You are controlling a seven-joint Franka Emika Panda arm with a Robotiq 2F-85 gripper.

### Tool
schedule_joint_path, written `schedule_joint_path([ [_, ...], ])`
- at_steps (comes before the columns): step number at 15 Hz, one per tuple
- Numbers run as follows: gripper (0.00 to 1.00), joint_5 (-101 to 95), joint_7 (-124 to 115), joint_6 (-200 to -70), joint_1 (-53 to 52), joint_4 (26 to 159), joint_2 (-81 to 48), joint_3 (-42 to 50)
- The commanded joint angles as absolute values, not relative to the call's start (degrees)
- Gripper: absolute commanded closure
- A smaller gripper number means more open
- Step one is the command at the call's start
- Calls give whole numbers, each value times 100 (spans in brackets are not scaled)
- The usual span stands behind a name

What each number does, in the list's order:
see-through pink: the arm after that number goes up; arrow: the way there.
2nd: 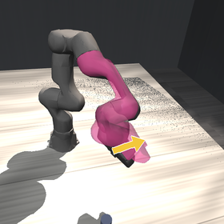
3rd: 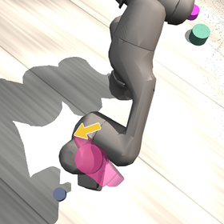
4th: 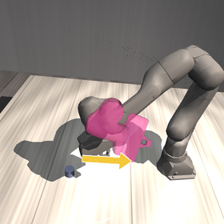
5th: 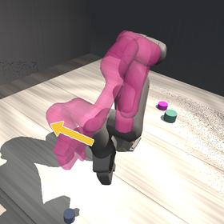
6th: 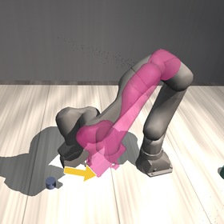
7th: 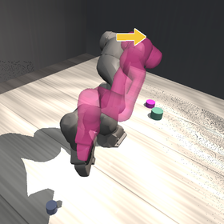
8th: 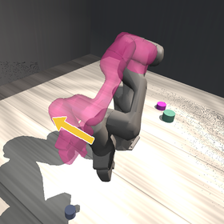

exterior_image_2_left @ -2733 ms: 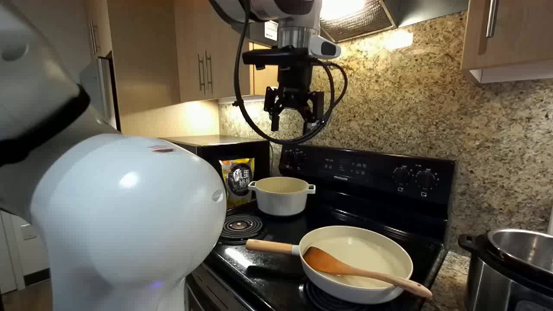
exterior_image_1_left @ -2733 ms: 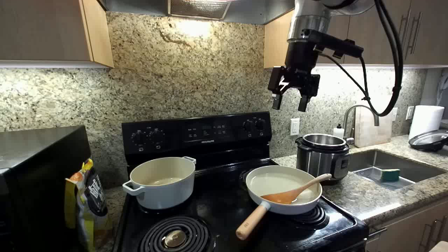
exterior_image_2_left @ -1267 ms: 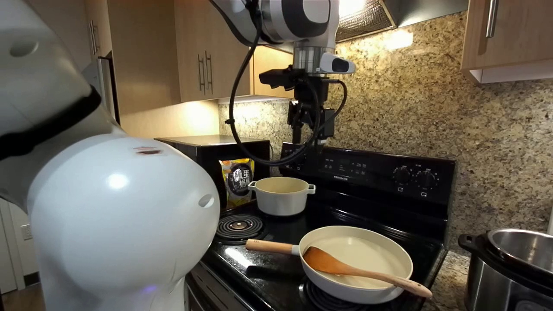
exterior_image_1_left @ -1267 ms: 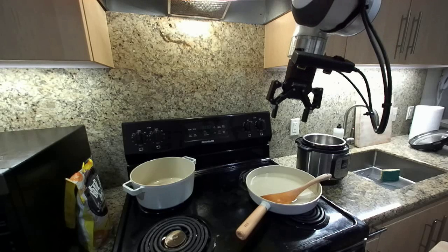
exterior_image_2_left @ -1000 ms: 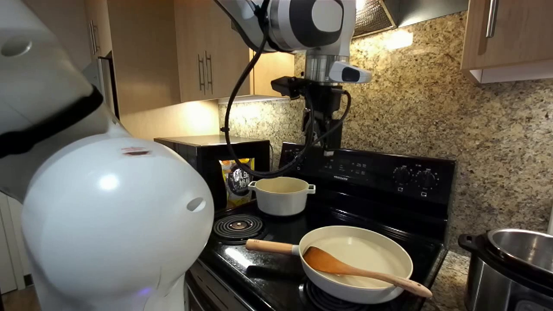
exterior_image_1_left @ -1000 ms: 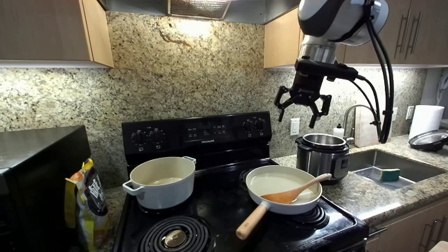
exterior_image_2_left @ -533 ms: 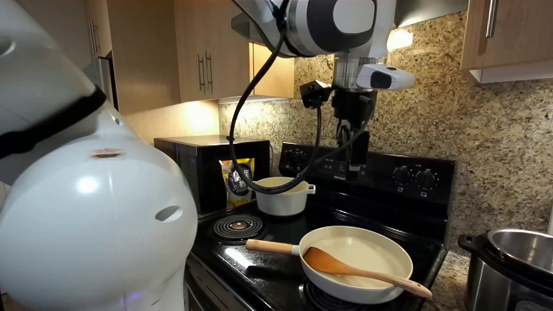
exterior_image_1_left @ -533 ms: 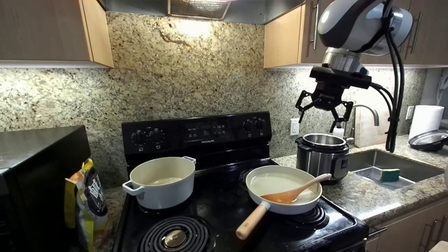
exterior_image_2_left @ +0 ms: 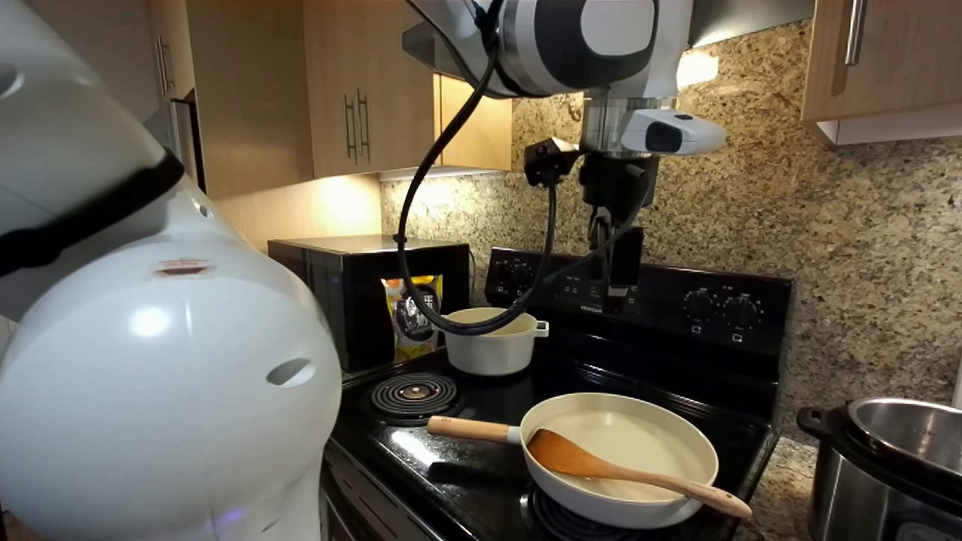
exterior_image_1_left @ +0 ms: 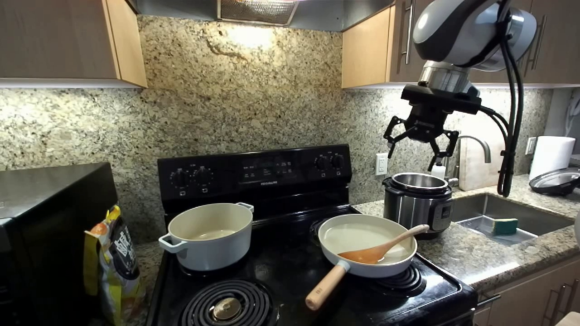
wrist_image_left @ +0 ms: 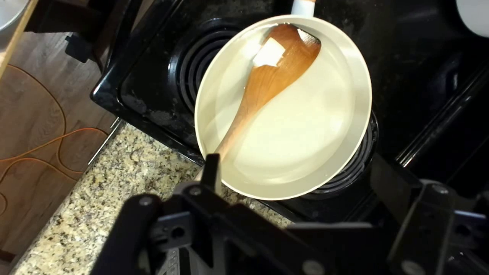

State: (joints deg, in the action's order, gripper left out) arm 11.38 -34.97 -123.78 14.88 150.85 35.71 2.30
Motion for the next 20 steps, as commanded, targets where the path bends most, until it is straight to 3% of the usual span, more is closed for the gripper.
schedule_joint_path([
  [1, 0, 1196, -3671, -12437, 1592, 15045, 3449, 232],
  [5, 0, 1550, -4155, -12589, 1680, 15095, 3140, 469],
  [13, 0, 1623, -5280, -14376, 2022, 15460, 2220, 576],
  [17, 0, 1602, -5476, -14267, 2044, 15401, 1759, 796],
  [18, 0, 1790, -4753, -13405, 1837, 15262, 1739, 1112],
  [19, 0, 1599, -5200, -13976, 1927, 15387, 1836, 902],
  [20, 0, 1611, -5065, -13709, 1902, 15358, 1780, 992],
])
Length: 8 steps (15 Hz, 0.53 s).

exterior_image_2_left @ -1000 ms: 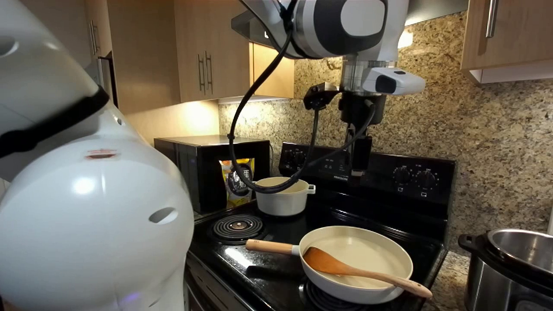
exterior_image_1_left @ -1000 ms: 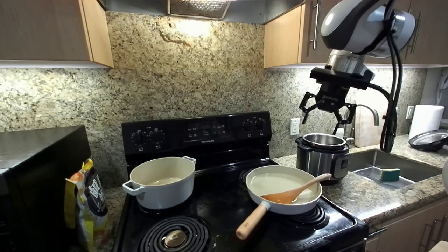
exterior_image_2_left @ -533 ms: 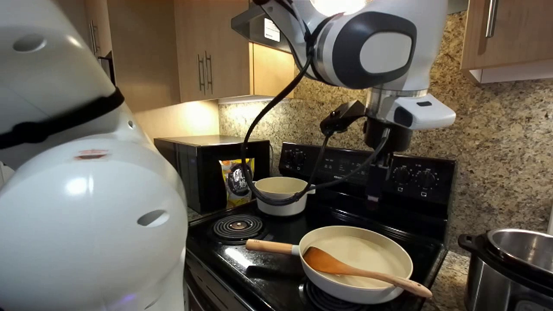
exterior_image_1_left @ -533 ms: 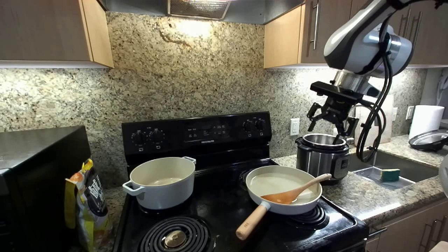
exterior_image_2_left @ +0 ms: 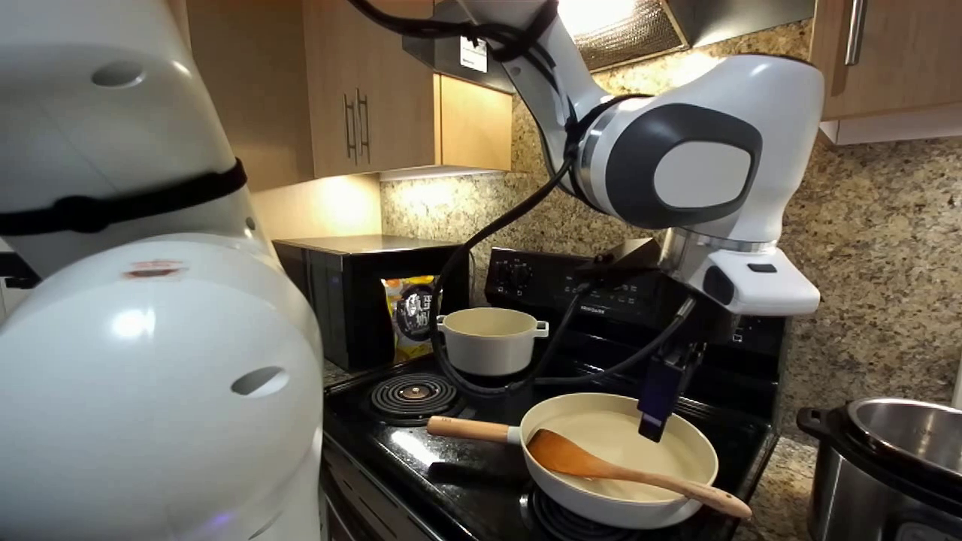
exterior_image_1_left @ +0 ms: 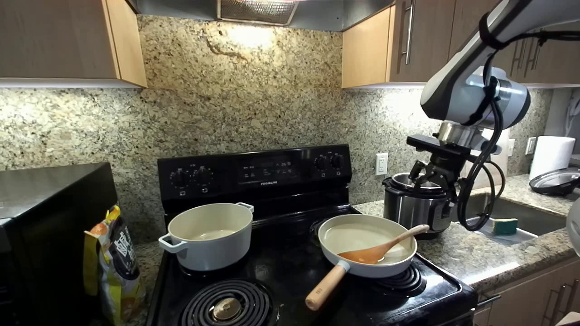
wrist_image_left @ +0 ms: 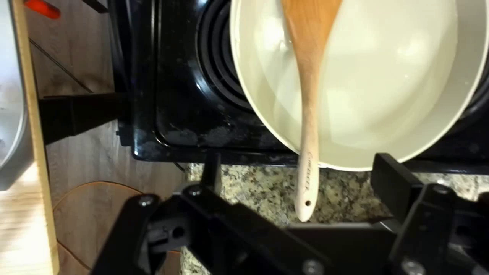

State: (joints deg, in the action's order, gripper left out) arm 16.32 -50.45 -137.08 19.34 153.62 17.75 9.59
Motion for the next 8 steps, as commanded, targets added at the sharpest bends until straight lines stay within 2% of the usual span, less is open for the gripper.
schedule_joint_path([
  [1, 0, 1618, -4988, -13587, 1889, 15338, 1757, 1048],
  [5, 0, 1623, -4960, -13500, 1866, 15309, 1756, 1075],
  [8, 0, 1507, -5324, -13965, 1937, 15286, 1453, 1000],
])
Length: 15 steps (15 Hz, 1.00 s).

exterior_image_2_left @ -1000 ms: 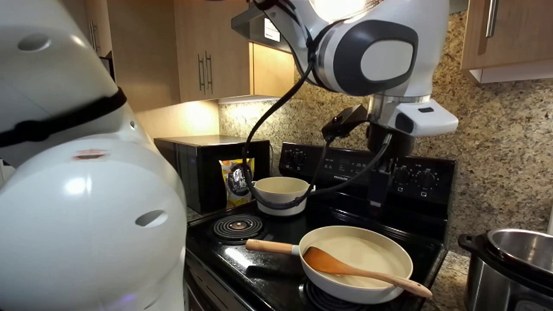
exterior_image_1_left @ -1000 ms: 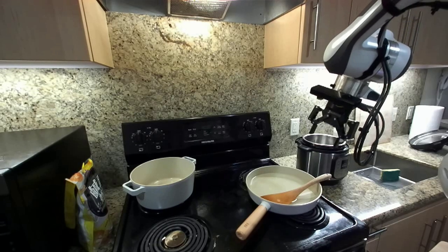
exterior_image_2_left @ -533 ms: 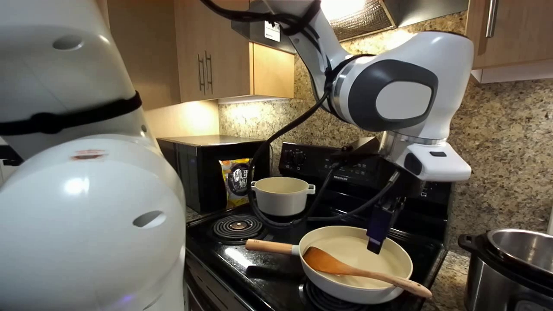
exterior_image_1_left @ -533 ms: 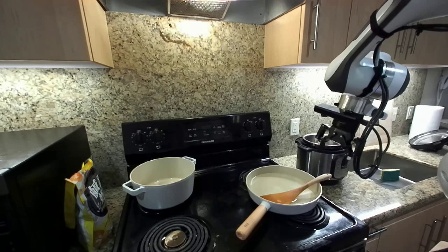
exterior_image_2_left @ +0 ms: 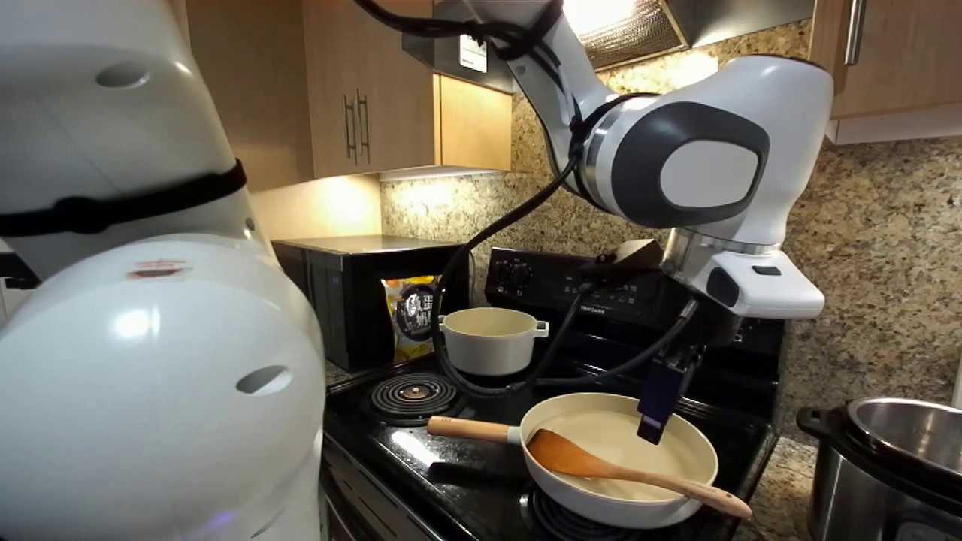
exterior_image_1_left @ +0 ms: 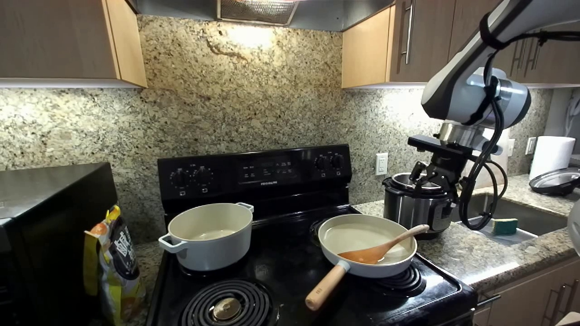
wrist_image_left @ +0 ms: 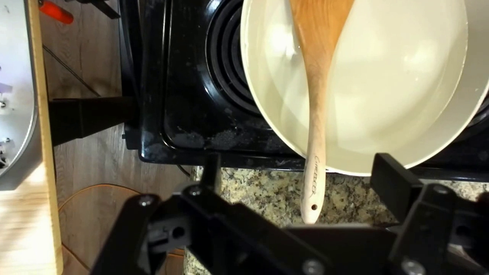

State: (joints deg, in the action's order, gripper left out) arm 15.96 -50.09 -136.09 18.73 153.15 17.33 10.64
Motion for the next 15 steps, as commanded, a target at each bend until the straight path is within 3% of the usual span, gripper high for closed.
schedule_joint_path([
  [1, 0, 1587, -5335, -14097, 1926, 15285, 1322, 1046],
  [15, 0, 1569, -5196, -15634, 1636, 14965, -156, 1304],
])
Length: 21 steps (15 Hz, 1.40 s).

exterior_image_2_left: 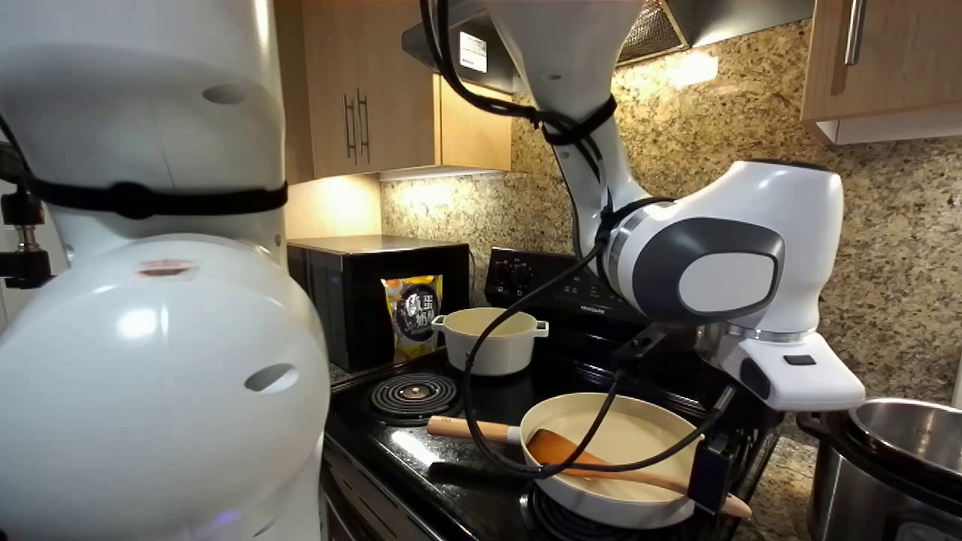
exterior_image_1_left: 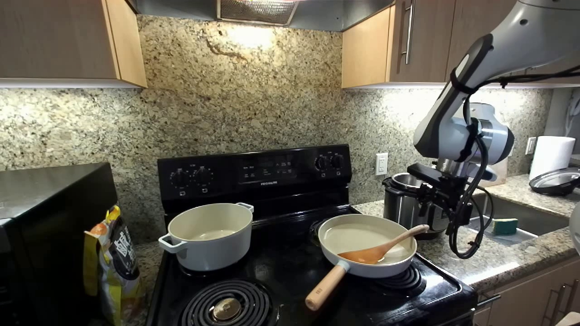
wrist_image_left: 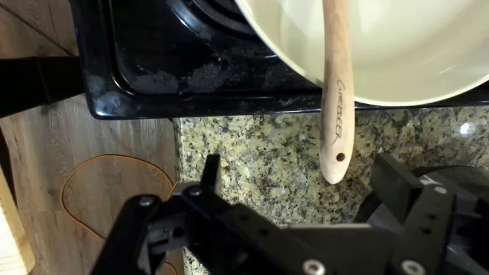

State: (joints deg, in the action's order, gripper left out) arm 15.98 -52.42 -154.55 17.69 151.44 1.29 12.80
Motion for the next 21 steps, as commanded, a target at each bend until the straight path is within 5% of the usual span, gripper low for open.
schedule_joint_path([
  [1, 0, 1523, -5224, -15646, 1597, 14875, -255, 1307],
  [21, 0, 1454, -5244, -15568, 1235, 14517, -860, 1547],
])
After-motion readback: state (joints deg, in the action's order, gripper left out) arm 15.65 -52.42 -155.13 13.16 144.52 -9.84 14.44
